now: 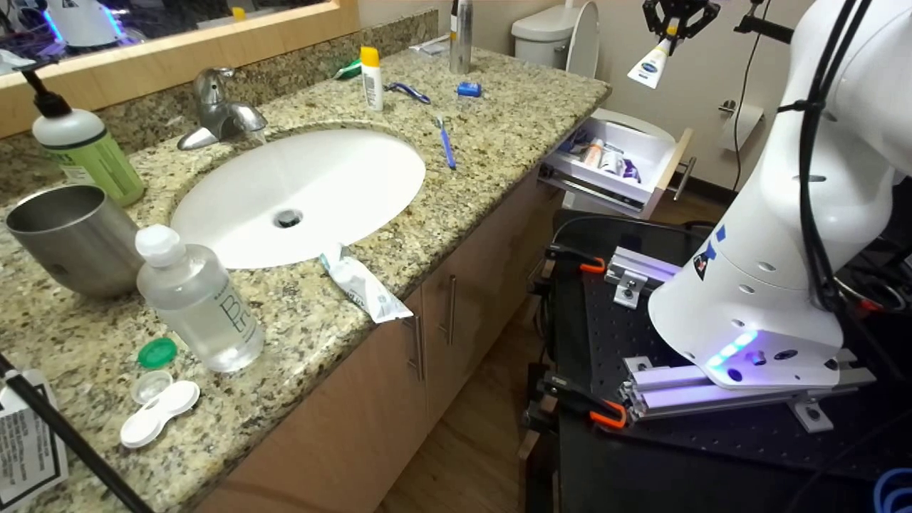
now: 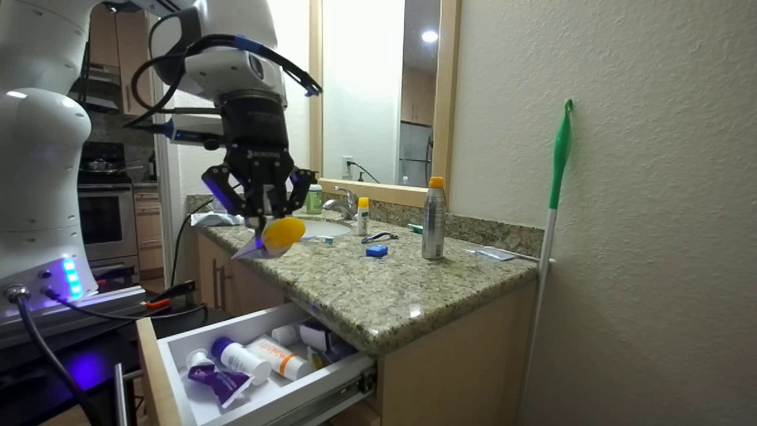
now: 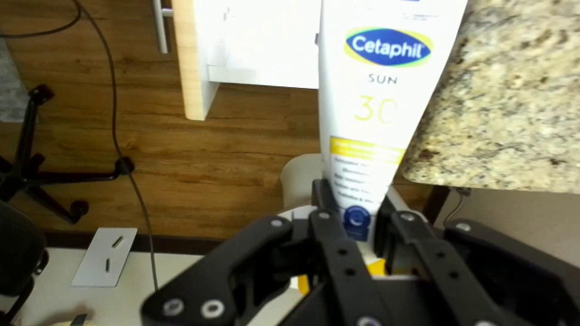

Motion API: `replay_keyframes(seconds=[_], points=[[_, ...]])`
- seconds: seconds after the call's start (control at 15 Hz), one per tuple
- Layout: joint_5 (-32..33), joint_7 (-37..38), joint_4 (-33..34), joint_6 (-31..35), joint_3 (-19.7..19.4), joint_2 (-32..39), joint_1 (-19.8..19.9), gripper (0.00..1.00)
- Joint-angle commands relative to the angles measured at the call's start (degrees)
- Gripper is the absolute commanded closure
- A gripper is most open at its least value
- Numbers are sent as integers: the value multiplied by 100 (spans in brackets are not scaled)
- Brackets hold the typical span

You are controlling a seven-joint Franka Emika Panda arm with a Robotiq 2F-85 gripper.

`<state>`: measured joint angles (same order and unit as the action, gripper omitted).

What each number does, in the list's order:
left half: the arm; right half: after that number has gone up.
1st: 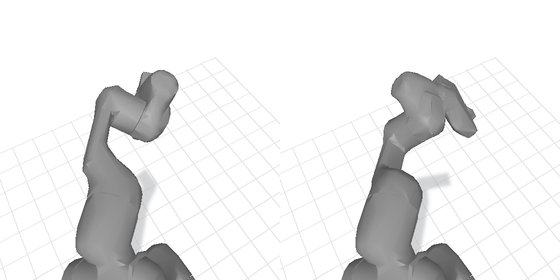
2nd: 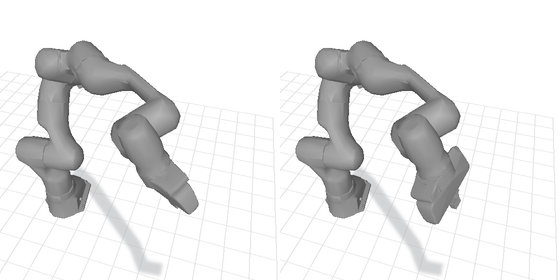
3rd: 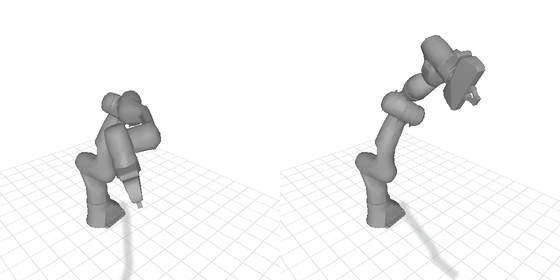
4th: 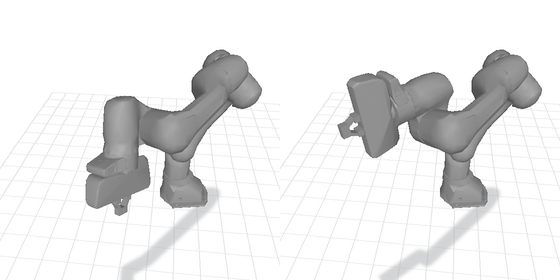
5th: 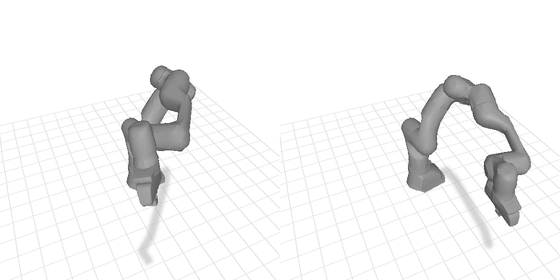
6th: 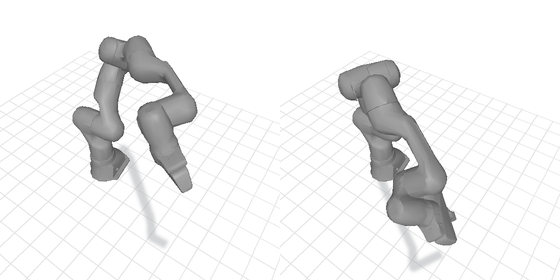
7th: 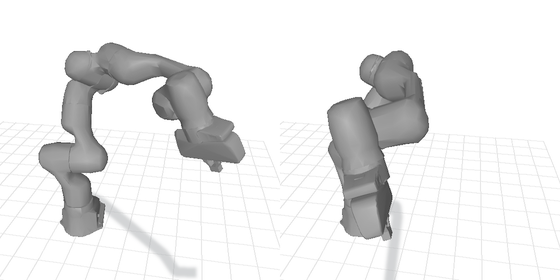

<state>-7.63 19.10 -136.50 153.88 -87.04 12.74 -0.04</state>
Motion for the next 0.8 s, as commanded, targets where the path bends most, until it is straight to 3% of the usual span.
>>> replay_keyframes(seconds=[0.0,0.07,0.27,0.33,0.4,0.73], points=[[-52,-296,462,-863,-657,-790,-815,95],[-19,-60,279,-506,-355,-388,-443,78],[-18,-141,418,-713,-568,-703,-747,78],[-18,-150,418,-726,-574,-726,-751,95],[-51,3,476,-882,-486,-678,-746,95],[-610,957,1709,-3200,-119,-983,-675,95]])
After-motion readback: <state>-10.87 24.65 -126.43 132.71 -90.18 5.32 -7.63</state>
